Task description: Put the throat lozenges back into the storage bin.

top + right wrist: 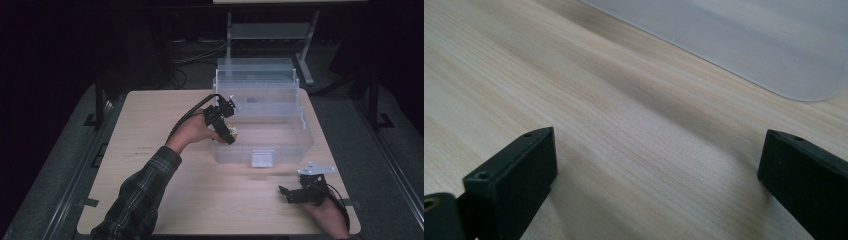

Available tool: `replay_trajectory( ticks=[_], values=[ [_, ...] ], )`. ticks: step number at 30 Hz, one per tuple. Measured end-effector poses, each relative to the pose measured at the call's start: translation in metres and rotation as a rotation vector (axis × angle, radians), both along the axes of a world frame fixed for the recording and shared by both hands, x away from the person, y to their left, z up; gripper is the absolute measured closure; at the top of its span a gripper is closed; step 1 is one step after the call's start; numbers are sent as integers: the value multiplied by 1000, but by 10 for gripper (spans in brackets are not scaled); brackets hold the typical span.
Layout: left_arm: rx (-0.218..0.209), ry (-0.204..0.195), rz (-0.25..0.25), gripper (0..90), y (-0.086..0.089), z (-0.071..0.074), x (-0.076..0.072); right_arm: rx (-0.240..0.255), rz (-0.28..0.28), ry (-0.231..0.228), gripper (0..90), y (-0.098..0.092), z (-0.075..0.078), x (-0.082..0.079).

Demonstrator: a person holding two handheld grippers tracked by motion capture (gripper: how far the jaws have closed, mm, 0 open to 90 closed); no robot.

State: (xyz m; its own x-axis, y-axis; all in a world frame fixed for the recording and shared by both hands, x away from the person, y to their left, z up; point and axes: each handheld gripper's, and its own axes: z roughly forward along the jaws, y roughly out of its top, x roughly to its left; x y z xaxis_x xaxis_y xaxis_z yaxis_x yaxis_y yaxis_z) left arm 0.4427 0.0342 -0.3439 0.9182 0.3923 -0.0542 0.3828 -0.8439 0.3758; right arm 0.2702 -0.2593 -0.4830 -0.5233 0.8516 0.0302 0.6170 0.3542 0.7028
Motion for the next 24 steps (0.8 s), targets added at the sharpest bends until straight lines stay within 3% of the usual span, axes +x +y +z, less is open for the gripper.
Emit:
replay_trajectory(
  ticks=[15,24],
  values=[
    [-16,-13,1,174,4,6,-2,-1,1,-1,19,0,0,0],
    [-24,-36,3,176,13,16,-10,0,1,-1,19,0,0,0]
  ],
)
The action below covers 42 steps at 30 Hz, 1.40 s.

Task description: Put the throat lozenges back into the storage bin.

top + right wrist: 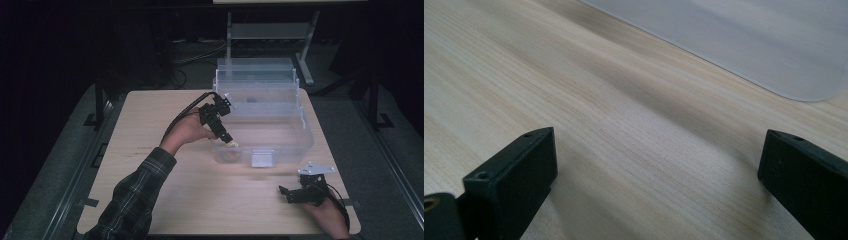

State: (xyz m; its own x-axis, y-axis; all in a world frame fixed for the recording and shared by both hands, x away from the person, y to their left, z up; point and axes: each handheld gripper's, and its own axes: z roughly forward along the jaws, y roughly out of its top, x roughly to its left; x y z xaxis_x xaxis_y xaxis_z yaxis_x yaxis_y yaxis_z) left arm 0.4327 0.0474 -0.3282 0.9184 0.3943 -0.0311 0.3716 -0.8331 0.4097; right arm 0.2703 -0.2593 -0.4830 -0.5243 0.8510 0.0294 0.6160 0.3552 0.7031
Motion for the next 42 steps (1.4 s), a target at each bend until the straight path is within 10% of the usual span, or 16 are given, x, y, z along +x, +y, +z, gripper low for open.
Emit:
replay_trajectory(
  ticks=[42],
  values=[
    [-144,-53,54,175,79,-25,-43,-2,-1,0,19,0,0,0]
  ],
)
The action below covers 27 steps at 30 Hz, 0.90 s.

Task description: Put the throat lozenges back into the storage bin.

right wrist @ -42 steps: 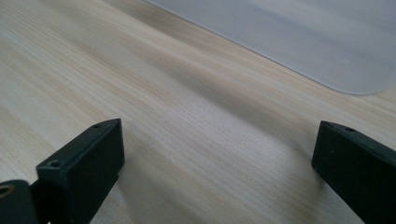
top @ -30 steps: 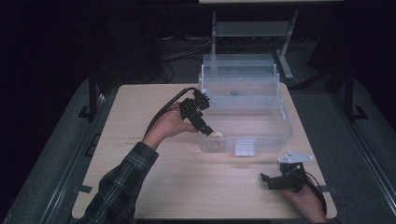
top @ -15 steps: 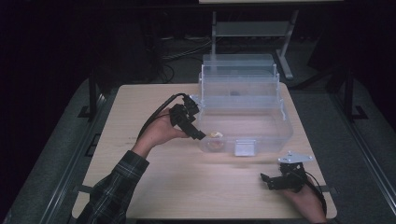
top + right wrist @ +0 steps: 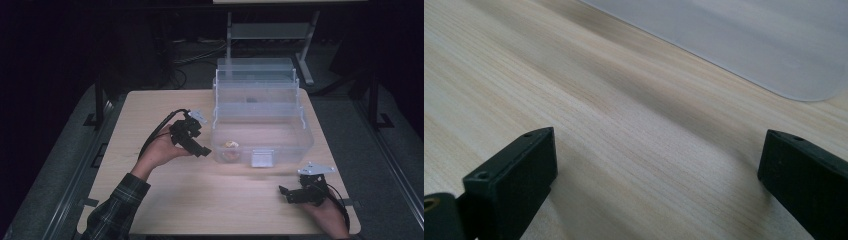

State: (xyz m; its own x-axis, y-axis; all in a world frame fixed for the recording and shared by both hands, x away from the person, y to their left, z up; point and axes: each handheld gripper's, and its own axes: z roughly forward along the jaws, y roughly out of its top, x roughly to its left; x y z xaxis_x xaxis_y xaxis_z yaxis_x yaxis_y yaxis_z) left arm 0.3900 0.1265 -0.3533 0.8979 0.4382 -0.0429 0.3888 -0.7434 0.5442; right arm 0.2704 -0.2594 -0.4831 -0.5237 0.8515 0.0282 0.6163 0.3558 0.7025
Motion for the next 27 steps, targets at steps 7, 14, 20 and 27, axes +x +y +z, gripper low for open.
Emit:
replay_trajectory(
  ticks=[7,14,20,27],
  values=[
    [-27,-23,18,175,12,-11,-9,0,0,0,19,0,0,0],
    [-54,-41,41,175,24,-22,-19,1,-1,1,19,0,0,0],
    [-68,-64,59,172,35,-31,-29,0,1,-2,20,0,0,0],
    [-87,-103,92,171,51,-42,-42,1,1,0,19,0,0,0]
  ],
)
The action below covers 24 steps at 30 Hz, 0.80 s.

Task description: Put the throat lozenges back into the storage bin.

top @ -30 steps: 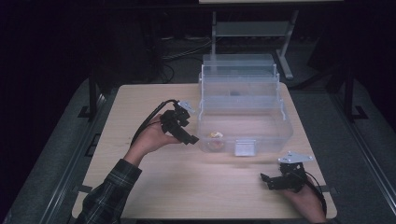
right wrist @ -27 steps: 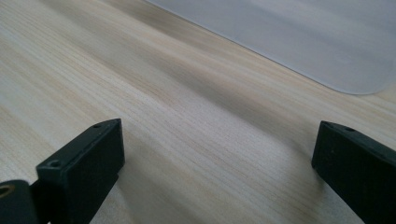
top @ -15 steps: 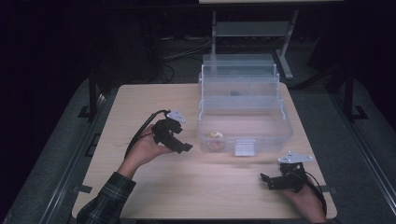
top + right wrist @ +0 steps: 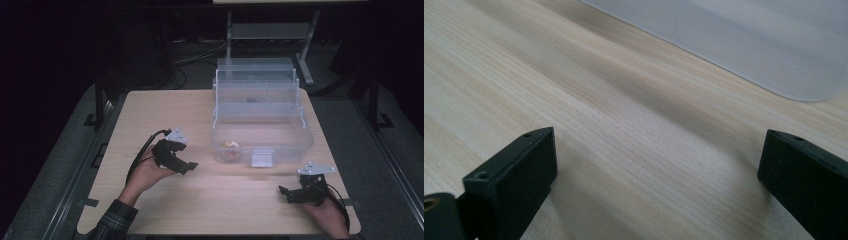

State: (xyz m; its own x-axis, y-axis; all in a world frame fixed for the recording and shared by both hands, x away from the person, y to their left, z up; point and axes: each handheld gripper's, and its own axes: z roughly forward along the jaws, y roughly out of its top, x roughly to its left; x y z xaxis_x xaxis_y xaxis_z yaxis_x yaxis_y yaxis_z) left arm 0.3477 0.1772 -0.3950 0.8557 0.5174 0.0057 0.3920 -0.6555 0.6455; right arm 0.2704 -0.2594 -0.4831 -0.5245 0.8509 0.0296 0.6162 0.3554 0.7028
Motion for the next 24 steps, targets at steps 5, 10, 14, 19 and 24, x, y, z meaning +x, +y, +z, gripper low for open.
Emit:
replay_trajectory(
  ticks=[5,10,14,19,24],
  values=[
    [-3,-7,19,172,11,-10,-10,-1,-1,-1,19,0,0,0],
    [-5,-19,41,172,22,-18,-19,-1,-1,-1,19,0,0,0],
    [-9,-31,65,171,34,-27,-29,-1,-1,-1,19,0,0,0],
    [-10,-27,87,170,45,-36,-36,-1,-1,-1,19,0,0,0],
    [-13,-24,107,170,54,-44,-43,-1,-1,-1,19,0,0,0]
  ],
)
